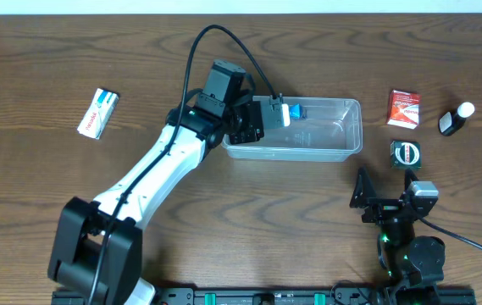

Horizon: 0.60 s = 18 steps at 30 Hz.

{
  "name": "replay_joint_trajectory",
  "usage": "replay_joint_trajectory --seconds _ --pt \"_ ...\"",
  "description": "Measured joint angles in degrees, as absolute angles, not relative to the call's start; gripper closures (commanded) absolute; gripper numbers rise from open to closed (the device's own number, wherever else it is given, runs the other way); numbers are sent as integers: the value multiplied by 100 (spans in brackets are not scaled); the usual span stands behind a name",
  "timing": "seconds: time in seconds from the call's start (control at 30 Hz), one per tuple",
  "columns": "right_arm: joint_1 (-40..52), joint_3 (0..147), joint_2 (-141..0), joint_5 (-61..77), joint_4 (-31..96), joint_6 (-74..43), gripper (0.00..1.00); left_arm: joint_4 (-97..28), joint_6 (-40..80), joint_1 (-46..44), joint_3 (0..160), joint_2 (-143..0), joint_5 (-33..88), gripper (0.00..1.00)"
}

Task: Pack container
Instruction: 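Lift the blue box with the left gripper over the clear container, then lower the blue box into the container and open the left gripper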

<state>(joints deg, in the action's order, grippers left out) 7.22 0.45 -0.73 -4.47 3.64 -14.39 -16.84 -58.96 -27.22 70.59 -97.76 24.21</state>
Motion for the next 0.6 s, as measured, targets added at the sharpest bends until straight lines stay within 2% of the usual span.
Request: replay_joint_trajectory --seconds 0.53,0.6 --pt "722 45 -73 -447 364 -1439 1 -1490 -5898 -2729 7059 -10156 1712 93" --pt "722 45 -73 -447 364 -1439 1 -1490 -5900 -2729 7059 -10186 1695 84"
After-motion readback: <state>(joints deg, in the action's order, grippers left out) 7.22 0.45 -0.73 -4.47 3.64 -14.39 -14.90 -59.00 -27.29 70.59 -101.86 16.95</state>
